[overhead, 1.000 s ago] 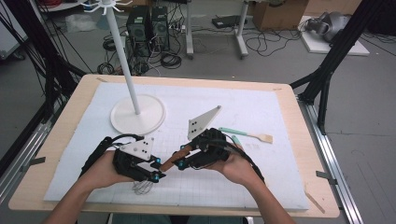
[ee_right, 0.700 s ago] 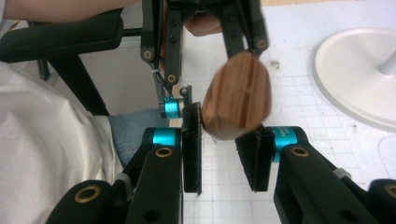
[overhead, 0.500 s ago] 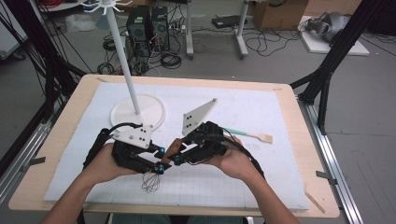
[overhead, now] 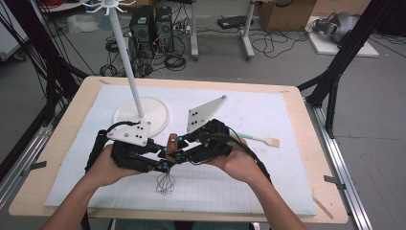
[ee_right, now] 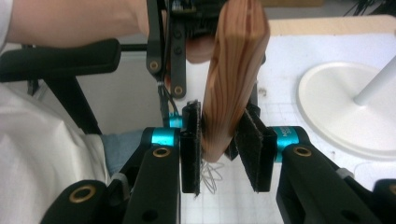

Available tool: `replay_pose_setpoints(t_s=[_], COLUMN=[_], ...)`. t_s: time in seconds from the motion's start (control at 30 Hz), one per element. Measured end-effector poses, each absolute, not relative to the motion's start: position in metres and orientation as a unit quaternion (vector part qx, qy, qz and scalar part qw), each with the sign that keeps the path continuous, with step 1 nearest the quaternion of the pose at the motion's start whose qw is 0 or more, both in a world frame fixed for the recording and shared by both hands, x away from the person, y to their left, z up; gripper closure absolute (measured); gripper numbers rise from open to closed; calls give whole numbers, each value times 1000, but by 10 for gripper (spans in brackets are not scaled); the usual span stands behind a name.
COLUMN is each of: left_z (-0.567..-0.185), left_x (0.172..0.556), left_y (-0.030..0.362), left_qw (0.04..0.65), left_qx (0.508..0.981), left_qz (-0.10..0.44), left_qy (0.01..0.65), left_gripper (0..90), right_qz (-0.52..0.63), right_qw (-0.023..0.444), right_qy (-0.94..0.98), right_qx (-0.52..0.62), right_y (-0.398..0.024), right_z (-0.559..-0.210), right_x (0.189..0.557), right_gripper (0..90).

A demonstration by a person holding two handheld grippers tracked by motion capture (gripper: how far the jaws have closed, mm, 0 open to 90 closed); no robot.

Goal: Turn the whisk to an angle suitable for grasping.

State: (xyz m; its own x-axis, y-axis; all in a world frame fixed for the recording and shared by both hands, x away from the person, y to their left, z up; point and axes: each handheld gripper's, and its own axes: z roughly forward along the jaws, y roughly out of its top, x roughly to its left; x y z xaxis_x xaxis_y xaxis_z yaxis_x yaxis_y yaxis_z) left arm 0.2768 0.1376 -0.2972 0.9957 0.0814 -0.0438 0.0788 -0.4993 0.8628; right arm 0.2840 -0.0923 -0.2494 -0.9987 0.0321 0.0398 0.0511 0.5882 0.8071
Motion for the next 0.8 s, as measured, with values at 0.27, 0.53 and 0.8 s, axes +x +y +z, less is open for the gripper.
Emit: replay_pose_setpoints(t_s=[0.27, 0.53, 0.8], left_z=[-299, -294, -290], left_x=[277, 277, 276], left_y=[139, 139, 140], left_qw=[508, 524, 534], left_qx=[860, 850, 844], left_qz=[1, 0, 5], left_qy=[52, 55, 51], left_gripper=[725, 676, 724], right_qz=[-472, -467, -474], right_qw=[10, 9, 7], right_qy=[-881, -884, -880], right_qx=[-25, -23, -21], right_y=[-90, -88, -89], right_z=[-246, -241, -238], right_x=[285, 286, 285], right_gripper=[719, 722, 719])
